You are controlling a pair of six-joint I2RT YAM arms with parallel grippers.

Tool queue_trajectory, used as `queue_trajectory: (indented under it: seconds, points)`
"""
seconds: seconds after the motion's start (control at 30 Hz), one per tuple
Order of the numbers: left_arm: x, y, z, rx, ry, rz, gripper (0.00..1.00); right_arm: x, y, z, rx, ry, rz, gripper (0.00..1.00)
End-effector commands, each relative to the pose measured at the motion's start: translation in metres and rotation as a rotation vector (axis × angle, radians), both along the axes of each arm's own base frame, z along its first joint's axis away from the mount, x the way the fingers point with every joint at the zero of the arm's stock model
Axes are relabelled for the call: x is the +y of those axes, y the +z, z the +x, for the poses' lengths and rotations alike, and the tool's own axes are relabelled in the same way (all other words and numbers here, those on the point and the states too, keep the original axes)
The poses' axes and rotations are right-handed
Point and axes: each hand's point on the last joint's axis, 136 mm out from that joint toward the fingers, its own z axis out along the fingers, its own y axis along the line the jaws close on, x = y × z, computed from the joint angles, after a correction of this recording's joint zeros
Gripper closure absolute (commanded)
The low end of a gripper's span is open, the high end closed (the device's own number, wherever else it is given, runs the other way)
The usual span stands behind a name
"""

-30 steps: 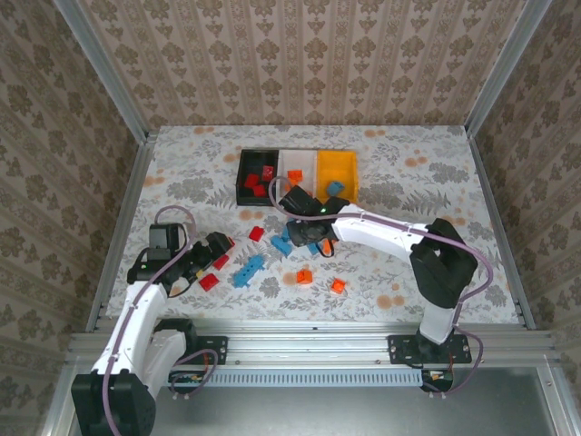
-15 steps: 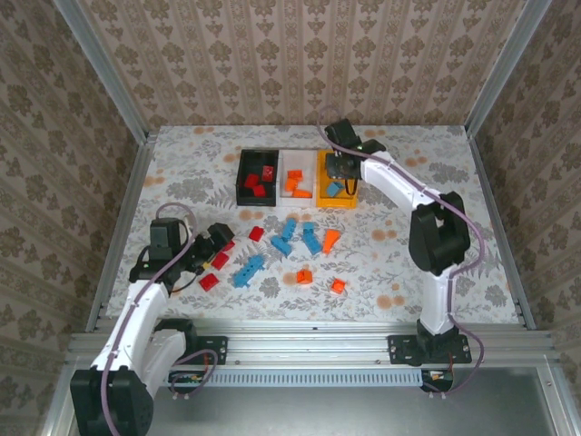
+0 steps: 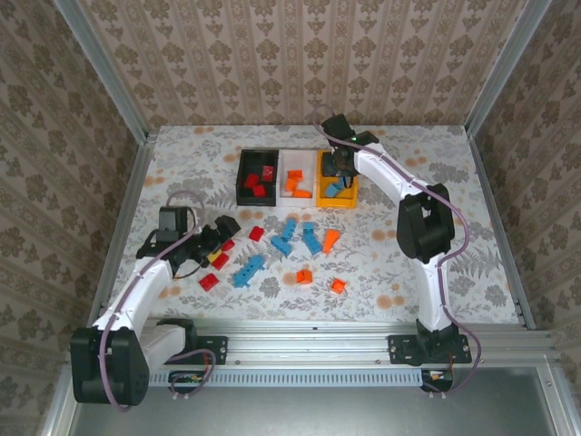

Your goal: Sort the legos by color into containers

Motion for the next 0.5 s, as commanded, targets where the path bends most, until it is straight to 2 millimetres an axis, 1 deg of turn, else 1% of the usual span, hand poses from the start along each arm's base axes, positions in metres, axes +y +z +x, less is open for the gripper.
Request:
queue_trajectory:
  seconds: [0.0,0.1,0.17,0.2,0.23,0.27,0.33,0.4,0.43,0.47]
  points:
    - [-0.005,0.023,0.008,-0.067,-0.041,0.006,0.00,0.003,0.055,-0.018,-0.077,0.022,0.030,0.49]
    - [-0.002,0.027,0.009,-0.076,-0.037,0.026,0.00,0.005,0.074,-0.051,-0.136,0.018,0.049,0.48]
    - [0.003,0.023,0.008,-0.064,-0.023,0.051,0.00,0.010,0.069,-0.081,-0.147,0.013,0.058,0.48]
    - [0.005,0.019,0.006,-0.049,-0.018,0.064,0.00,0.017,0.063,-0.098,-0.141,0.022,0.074,0.48]
    - [0.008,0.016,0.004,-0.035,-0.014,0.076,0.00,0.024,0.052,-0.117,-0.126,0.041,0.078,0.48]
    - [0.010,0.013,0.003,-0.026,-0.010,0.083,0.00,0.029,0.043,-0.131,-0.117,0.048,0.066,0.48]
    - [0.014,0.007,-0.002,-0.002,-0.006,0.088,0.00,0.034,0.016,-0.162,-0.061,0.038,0.052,0.46]
    - [0.014,0.001,-0.005,0.013,-0.002,0.083,0.00,0.040,-0.006,-0.181,-0.018,0.017,0.090,0.38]
    - [0.013,-0.002,-0.007,0.022,0.000,0.075,0.00,0.037,-0.019,-0.190,0.008,0.000,0.082,0.35]
    - [0.012,-0.004,-0.008,0.027,0.002,0.067,0.00,0.038,-0.024,-0.190,0.003,-0.015,0.089,0.34]
